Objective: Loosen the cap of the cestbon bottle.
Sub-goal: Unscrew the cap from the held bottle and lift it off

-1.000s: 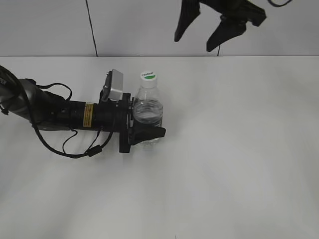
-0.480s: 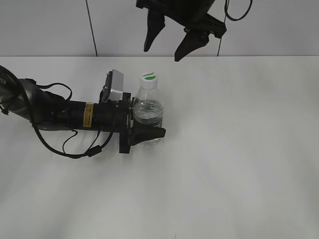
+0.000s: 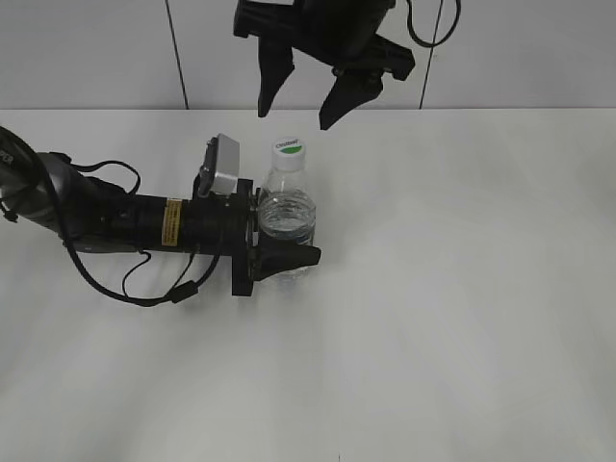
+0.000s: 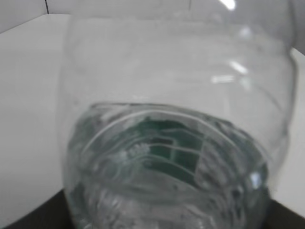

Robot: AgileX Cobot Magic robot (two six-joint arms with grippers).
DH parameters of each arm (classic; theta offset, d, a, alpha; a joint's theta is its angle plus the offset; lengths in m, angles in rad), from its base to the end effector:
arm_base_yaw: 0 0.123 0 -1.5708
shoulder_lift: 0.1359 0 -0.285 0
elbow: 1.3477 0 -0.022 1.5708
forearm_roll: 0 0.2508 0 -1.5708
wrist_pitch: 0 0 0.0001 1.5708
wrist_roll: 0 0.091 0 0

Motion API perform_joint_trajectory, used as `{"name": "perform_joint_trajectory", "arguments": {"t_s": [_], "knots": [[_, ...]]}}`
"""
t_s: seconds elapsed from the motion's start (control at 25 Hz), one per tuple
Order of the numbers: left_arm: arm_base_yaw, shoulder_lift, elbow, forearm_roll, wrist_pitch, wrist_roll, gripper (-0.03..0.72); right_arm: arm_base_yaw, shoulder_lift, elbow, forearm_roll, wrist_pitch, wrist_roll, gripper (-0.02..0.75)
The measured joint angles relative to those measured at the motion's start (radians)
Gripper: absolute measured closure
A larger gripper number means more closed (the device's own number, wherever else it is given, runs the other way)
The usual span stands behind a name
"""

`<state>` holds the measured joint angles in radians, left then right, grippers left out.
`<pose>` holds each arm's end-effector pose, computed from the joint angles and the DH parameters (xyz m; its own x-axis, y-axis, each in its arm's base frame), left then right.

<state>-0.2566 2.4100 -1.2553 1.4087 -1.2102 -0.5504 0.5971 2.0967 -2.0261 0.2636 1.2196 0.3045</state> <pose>0.3692 -0.1837 0.0522 -0.0525 0.2333 -0.9710 0.9969 0.0689 -0.0374 0.3663 0.2760 0.2920 -0.9482 -0.1913 -0.2536 -0.2747 0.8945 0.3528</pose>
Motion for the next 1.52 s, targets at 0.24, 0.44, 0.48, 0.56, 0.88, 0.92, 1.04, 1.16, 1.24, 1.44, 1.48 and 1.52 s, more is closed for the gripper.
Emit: {"name": "perform_joint_trajectory", "arguments": {"t_s": [0.24,0.44,0.48,0.56,0.88,0.92,1.04,1.16,1.24,1.44,1.48,1.52], "knots": [[-0.001,0.000,0.000,-0.015,0.009,0.000,0.278,0.004,0.046,-0.001,-0.005,0.001,-0.004,0.226],[-0.001,0.000,0.000,-0.025,0.020,0.000,0.278,0.004,0.047,-0.001,-0.005,0.001,-0.017,0.226],[-0.001,-0.001,0.000,-0.027,0.020,0.000,0.278,0.004,0.047,-0.001,-0.004,0.001,-0.019,0.226],[-0.001,-0.001,0.000,-0.035,0.023,0.000,0.278,0.004,0.047,-0.001,0.003,0.001,-0.023,0.227],[-0.001,-0.001,0.000,-0.043,0.027,0.000,0.278,0.004,0.047,-0.001,0.014,0.001,-0.043,0.316],[-0.001,-0.001,0.000,-0.044,0.027,0.000,0.278,0.004,0.047,-0.001,0.010,0.001,-0.045,0.323],[-0.001,-0.001,0.000,-0.044,0.027,0.000,0.278,0.004,0.047,-0.001,0.001,0.001,-0.046,0.332],[-0.001,-0.001,0.000,-0.044,0.028,0.000,0.278,0.004,0.048,-0.001,-0.003,0.001,-0.048,0.333],[-0.001,-0.001,0.000,-0.044,0.029,0.000,0.278,0.004,0.055,-0.001,-0.003,0.001,-0.050,0.332],[-0.001,-0.001,0.000,-0.045,0.029,0.000,0.278,0.004,0.063,-0.001,-0.001,0.001,-0.053,0.332],[-0.001,-0.001,0.000,-0.045,0.029,0.000,0.278,0.004,0.063,-0.001,-0.001,0.001,-0.053,0.332],[-0.001,-0.001,0.000,-0.045,0.029,0.000,0.278,0.004,0.063,-0.001,-0.001,0.001,-0.053,0.332]]}}
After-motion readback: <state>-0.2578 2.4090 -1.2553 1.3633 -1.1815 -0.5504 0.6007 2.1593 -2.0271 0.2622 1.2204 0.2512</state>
